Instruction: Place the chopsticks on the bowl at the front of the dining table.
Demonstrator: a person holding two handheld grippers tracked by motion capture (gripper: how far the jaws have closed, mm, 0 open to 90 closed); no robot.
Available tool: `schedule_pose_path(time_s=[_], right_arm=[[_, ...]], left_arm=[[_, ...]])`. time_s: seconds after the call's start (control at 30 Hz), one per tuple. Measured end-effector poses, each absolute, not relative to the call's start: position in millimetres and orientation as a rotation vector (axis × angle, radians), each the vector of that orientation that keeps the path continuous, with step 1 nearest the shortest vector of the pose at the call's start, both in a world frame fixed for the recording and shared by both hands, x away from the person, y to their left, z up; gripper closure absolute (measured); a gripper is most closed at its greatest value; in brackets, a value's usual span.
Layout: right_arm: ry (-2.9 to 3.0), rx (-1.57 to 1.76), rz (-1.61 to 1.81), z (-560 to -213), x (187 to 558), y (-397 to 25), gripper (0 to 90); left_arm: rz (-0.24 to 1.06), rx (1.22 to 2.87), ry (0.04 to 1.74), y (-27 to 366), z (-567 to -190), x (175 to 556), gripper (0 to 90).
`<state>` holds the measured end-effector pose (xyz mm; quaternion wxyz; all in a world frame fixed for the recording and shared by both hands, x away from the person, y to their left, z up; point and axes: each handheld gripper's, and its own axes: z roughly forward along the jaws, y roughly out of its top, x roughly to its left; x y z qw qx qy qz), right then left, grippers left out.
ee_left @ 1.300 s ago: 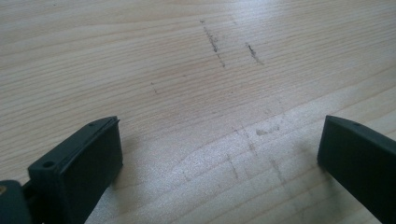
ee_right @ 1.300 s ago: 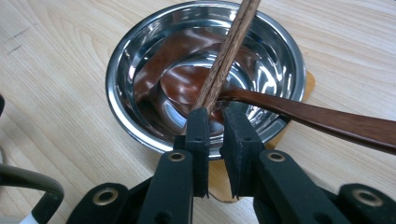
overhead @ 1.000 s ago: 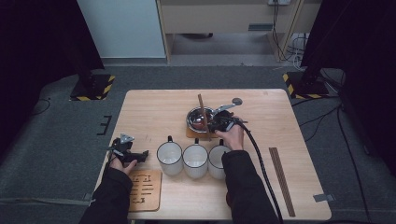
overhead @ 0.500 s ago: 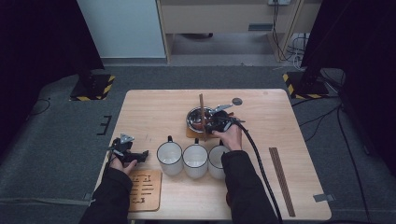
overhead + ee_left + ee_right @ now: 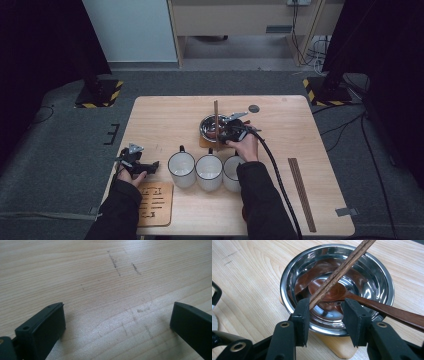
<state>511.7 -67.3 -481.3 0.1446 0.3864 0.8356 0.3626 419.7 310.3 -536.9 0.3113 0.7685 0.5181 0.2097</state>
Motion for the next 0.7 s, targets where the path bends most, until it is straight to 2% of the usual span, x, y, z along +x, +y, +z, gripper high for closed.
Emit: schedule_pose_path(time_s=[0.7], right_arm=[[2.405,1.110,1.041,-482.3,512.0,-65.1,54.2]], left_arm=[[0.553,2.029,1.368,310.3,-536.9,419.7,0.0]])
